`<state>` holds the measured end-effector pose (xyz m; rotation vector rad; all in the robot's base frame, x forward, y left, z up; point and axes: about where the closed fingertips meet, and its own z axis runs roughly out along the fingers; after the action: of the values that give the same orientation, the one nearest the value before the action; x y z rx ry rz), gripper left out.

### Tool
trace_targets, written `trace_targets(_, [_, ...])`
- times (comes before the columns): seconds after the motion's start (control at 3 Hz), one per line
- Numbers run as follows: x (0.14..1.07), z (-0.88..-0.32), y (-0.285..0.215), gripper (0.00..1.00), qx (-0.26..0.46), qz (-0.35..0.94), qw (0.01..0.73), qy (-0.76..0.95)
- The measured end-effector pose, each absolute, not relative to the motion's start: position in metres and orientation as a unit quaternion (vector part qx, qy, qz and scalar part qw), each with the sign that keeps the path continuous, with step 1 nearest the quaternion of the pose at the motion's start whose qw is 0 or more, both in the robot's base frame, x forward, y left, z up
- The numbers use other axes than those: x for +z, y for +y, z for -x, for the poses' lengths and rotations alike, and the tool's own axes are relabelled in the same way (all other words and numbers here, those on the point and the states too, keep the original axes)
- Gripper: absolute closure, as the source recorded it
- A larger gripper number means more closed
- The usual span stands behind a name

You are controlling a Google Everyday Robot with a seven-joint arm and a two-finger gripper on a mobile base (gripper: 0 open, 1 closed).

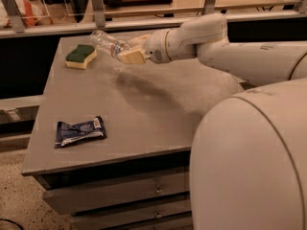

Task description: Move water bottle near sponge

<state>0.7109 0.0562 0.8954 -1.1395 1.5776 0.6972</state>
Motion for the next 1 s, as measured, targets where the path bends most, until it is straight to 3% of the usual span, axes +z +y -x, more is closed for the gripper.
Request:
trace_targets(0.33, [0.8869,-0.7069,0.0644,1.0,0.3,0.476,0.501,0.657])
trace_targets(1.0, [0.8827,-0.7023,0.0729,0.59,0.304,0.481,0.492,0.659])
